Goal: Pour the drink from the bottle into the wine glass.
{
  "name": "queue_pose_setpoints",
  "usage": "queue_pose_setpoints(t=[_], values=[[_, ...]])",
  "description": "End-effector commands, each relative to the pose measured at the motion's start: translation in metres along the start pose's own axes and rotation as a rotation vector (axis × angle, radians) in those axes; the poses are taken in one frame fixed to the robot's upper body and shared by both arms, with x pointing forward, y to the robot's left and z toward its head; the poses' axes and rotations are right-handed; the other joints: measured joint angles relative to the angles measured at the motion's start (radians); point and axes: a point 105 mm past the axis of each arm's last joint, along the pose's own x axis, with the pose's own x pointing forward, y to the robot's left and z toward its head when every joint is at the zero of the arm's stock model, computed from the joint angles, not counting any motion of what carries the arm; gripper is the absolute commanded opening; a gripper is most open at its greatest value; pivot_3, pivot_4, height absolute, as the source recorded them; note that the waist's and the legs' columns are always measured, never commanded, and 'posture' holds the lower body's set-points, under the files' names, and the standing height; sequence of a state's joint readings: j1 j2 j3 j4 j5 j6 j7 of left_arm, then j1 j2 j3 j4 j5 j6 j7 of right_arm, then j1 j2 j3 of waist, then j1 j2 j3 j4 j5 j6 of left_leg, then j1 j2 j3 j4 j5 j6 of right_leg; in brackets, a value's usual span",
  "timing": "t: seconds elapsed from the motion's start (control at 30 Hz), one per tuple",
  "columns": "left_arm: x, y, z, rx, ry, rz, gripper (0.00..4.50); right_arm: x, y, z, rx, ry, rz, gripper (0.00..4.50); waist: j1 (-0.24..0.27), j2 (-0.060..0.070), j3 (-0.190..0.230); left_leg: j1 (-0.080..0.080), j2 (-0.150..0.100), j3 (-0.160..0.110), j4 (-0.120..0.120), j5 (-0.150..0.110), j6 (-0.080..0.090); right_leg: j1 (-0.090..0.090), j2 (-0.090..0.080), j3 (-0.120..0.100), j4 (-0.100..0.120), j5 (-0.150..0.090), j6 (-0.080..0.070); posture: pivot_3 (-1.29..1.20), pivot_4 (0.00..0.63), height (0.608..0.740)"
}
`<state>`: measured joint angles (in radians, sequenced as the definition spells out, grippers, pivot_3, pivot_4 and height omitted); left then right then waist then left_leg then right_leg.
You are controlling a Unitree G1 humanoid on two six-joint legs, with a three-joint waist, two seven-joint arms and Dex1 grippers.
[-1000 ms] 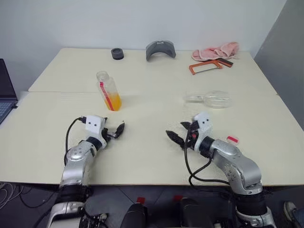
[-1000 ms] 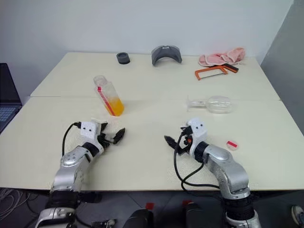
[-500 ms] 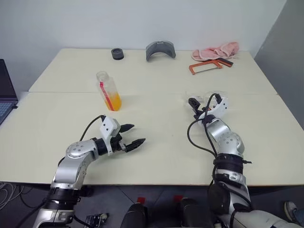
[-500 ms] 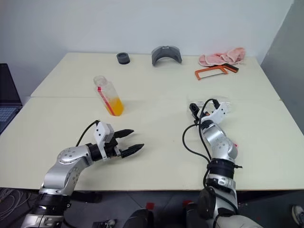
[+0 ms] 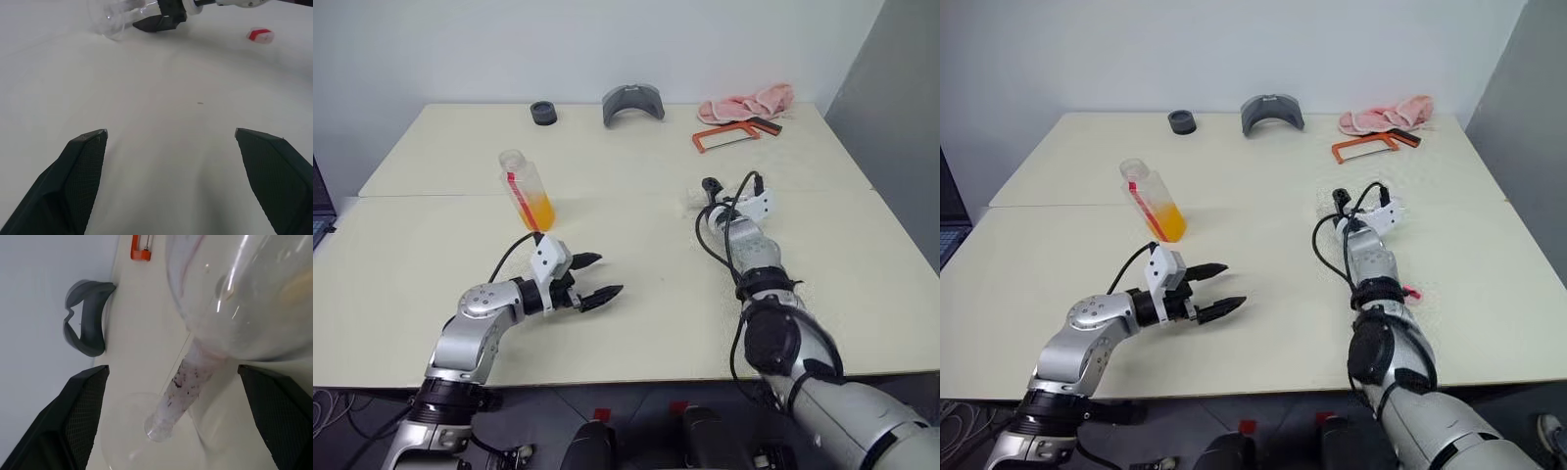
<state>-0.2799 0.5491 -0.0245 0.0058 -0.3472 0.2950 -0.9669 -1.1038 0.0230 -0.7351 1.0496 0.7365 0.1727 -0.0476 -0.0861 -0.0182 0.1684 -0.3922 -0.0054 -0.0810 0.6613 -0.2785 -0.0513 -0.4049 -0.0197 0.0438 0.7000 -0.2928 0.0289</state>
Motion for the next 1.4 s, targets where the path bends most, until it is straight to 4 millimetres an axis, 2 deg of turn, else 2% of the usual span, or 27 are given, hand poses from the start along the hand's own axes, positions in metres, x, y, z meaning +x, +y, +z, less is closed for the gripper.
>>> queue_pose_setpoints(t=[0.03,0.17,0.43,0.5,0.57,0.67,0.77,0.87,0.93,1.07,1.23,1.3,1.4], values=[[0.002,-0.001,0.01,0.049,-0.016,-0.02,4.48,0.003,-0.003,0.005,0.075,-0.041,-0.026,4.5,0.0,0.0,0.0,0.0,0.0,0.0,0.0,0.0,0.0,0.0,0.0,0.0,0.0,0.0,0.0,0.0,0.15,0.74],[0.004,-0.001,0.011,0.06,-0.011,-0.03,4.5,0.005,0.0,0.004,0.106,-0.046,-0.032,3.57,0.0,0.0,0.0,0.0,0.001,0.0,0.0,0.0,0.0,0.0,0.0,0.0,0.0,0.0,0.0,0.0,0.15,0.74],[0.003,0.001,0.013,0.05,-0.023,-0.014,4.5,0.005,0.009,-0.007,0.1,0.001,0.017,0.64,0.0,0.0,0.0,0.0,0.002,0.0,0.0,0.0,0.0,0.0,0.0,0.001,0.0,0.0,0.0,0.0,0.15,0.74],[0.001,0.003,0.012,0.047,-0.025,0.002,4.5,0.005,0.017,-0.012,0.066,0.027,0.058,0.19,0.0,0.001,0.0,0.0,0.002,0.0,-0.001,0.0,0.0,0.0,0.0,0.001,0.0,0.0,0.0,0.0,0.15,0.74],[0.0,0.005,0.013,0.043,-0.03,0.012,4.5,0.004,0.024,-0.014,0.029,0.038,0.093,0.19,0.0,0.001,0.001,-0.001,0.002,0.0,-0.001,0.0,0.0,0.0,0.0,0.0,-0.001,0.0,0.0,0.0,0.15,0.74],[-0.001,0.013,0.017,0.032,-0.052,0.058,4.5,0.0,0.049,-0.017,-0.246,0.029,0.242,0.19,0.0,0.002,0.001,-0.001,0.002,0.0,0.0,0.0,0.0,0.0,-0.001,0.001,-0.001,0.0,0.0,0.0,0.15,0.74],[-0.003,0.017,0.02,0.036,-0.063,0.081,4.5,-0.005,0.057,-0.022,-0.555,0.0,0.336,0.19,0.0,0.002,0.001,-0.002,0.001,0.0,-0.001,0.0,0.0,-0.001,-0.001,0.001,-0.001,0.0,0.0,0.0,0.15,0.74],[-0.007,0.026,0.024,0.044,-0.072,0.112,4.5,-0.019,0.045,-0.044,-1.032,-0.011,0.472,0.19,0.0,0.002,0.001,-0.001,0.001,-0.001,-0.001,0.0,0.0,-0.001,-0.001,0.0,-0.001,0.0,0.0,0.0,0.15,0.74],[-0.01,0.029,0.024,0.046,-0.067,0.124,4.5,-0.028,0.025,-0.058,-1.209,0.014,0.522,0.19,-0.001,0.002,0.001,-0.001,0.001,-0.001,-0.001,0.0,0.0,-0.001,-0.001,0.0,-0.001,0.0,0.0,0.0,0.15,0.74],[-0.012,0.03,0.023,0.047,-0.059,0.125,4.5,-0.038,-0.002,-0.069,-1.354,0.036,0.54,0.19,0.001,0.001,0.001,-0.001,0.001,-0.003,0.0,0.0,-0.001,-0.001,-0.001,0.001,-0.001,0.0,0.0,0.0,0.15,0.74],[-0.014,0.028,0.023,0.053,-0.051,0.117,4.5,-0.042,-0.017,-0.077,-1.449,0.042,0.542,0.19,0.002,0.001,0.0,0.0,0.002,-0.004,0.0,0.0,-0.001,0.0,-0.001,0.0,-0.001,0.0,0.0,0.0,0.15,0.74],[-0.015,0.029,0.023,0.056,-0.049,0.12,4.5,-0.043,-0.014,-0.079,-1.471,0.028,0.56,0.19,0.002,0.001,0.0,0.0,0.001,-0.004,0.0,0.0,-0.001,0.0,-0.001,0.001,-0.001,0.0,0.0,0.0,0.15,0.74],[-0.019,0.032,0.025,0.062,-0.043,0.138,4.5,-0.043,0.006,-0.087,-1.428,0.021,0.641,0.19,0.001,0.001,0.0,0.001,0.001,-0.004,0.0,0.0,0.0,0.0,-0.001,0.001,-0.001,0.0,0.0,0.0,0.15,0.74]])
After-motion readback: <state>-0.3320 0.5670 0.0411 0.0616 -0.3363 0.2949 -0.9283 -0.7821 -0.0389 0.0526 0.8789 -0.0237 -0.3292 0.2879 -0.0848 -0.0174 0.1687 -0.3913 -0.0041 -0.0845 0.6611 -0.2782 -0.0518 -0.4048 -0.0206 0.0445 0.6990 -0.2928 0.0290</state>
